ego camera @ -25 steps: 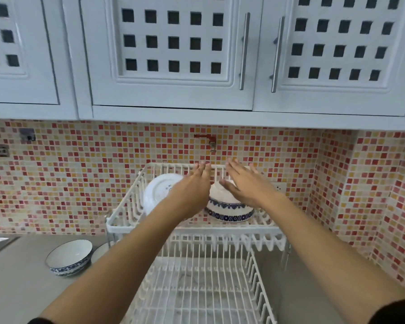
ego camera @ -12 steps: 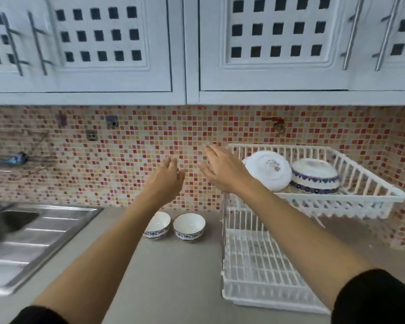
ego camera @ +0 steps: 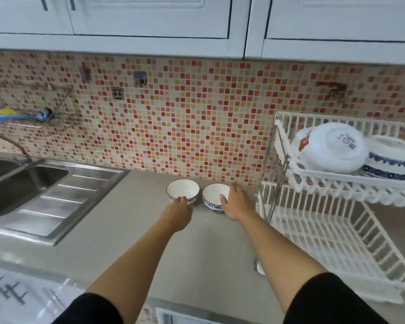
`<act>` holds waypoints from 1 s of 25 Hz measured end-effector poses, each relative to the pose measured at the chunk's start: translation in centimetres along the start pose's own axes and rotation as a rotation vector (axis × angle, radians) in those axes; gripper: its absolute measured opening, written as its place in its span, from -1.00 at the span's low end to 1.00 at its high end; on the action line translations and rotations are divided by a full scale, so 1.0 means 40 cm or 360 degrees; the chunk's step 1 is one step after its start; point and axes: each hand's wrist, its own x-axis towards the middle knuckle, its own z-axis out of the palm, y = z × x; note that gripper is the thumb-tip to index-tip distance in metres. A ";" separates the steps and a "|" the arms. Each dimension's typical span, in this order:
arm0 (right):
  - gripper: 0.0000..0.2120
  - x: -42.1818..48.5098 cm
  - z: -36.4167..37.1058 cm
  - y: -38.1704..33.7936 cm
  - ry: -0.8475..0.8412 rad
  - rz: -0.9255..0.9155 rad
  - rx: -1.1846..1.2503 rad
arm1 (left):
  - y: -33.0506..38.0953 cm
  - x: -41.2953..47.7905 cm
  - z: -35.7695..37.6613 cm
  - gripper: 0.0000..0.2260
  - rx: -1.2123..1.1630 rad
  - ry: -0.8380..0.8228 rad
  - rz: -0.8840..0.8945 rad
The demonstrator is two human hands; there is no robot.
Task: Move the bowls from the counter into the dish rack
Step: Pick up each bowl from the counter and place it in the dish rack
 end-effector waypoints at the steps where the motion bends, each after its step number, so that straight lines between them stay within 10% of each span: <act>1: -0.41 0.020 0.036 0.019 -0.0020 0.0061 0.0010 | -0.015 0.021 0.035 -0.59 -0.0014 -0.0047 -0.0033; 15: -0.38 0.366 0.360 0.147 0.0029 0.0824 0.0595 | 0.021 0.468 0.312 -0.56 -0.0638 -0.0331 -0.0439; 25: -0.73 0.403 0.422 0.169 0.0226 0.0972 0.0744 | 0.034 0.544 0.348 -0.60 -0.0937 -0.0313 -0.0607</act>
